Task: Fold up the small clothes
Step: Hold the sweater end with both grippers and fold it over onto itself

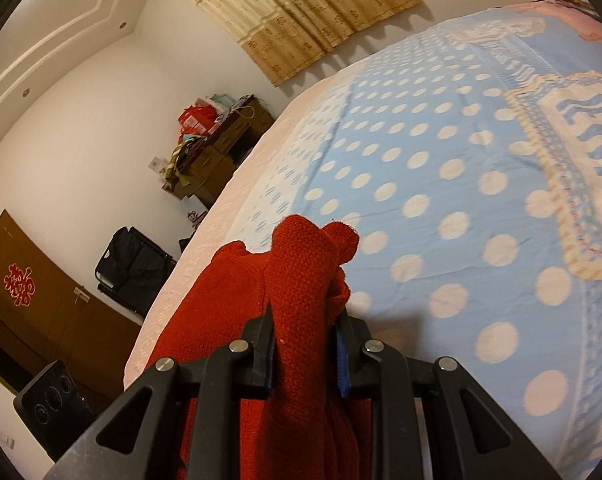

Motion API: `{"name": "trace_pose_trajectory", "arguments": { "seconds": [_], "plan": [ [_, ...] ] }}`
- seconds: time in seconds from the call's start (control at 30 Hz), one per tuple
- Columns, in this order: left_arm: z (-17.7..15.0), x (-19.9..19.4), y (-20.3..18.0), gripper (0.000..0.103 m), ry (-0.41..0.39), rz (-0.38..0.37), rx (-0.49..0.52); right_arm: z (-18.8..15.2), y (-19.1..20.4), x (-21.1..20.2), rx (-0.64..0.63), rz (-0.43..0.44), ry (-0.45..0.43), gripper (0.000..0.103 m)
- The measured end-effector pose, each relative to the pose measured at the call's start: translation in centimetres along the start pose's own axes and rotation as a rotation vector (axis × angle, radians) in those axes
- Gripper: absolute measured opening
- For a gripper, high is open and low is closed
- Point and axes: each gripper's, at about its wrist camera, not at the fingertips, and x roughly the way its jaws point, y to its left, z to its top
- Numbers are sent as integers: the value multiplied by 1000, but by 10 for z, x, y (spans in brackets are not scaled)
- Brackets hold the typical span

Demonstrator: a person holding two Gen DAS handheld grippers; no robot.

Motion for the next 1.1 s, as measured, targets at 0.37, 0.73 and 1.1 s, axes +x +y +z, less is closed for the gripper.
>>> {"name": "trace_pose_trajectory", "arguments": {
  "seconds": [0.37,0.73,1.1],
  "plan": [
    [-16,-31,18,43,-35,48,-36,-15,49,35,-47,47,53,23],
    [-29,-53,28,43,-53,97,-57,-29,85,62,-91,76,96,23],
    [-42,-69,39,43,-66,129,-71,-39,116,86,-127,103,133,23]
  ]
}}
